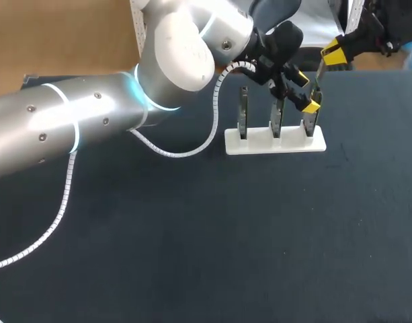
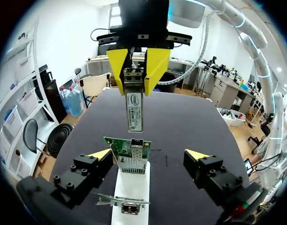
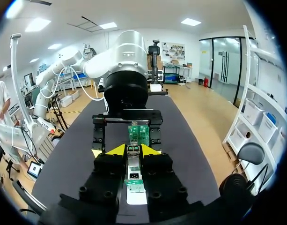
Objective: Pick up the optical module with the left hand, and insert it into the network port with the right hand.
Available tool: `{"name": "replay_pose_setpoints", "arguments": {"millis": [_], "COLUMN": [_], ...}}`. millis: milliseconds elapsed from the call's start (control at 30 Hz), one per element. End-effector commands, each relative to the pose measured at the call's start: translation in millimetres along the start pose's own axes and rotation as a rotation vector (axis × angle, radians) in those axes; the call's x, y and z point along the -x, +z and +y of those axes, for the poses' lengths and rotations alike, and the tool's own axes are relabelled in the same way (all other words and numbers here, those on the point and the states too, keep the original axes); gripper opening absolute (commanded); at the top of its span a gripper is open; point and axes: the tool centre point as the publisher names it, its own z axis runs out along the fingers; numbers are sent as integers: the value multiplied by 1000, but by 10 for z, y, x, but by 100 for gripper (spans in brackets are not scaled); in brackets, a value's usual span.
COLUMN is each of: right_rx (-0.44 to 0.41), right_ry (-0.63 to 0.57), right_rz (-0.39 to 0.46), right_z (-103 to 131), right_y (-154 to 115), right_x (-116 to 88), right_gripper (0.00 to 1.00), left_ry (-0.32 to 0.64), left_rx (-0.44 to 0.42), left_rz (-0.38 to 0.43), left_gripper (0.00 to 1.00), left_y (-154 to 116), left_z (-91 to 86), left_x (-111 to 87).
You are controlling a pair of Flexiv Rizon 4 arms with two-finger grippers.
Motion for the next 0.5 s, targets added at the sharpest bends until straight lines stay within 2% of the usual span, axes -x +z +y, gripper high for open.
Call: {"name": "replay_pose_setpoints", "arguments": {"millis": [33,500], "right_rx": [-8,-6], "right_ry": [-1,-7], "right_rz": [0,2], "right_z": [35,65], "right_y": [5,11], "right_x": [0,-3], "right_gripper": [0,0], "left_ry": [1,-4], "left_rx": [-1,10], "left_rz": [18,25], "left_gripper": [100,100], "left_y": [-10,-15], "left_z": [29,36], "left_x": [24,9]}}
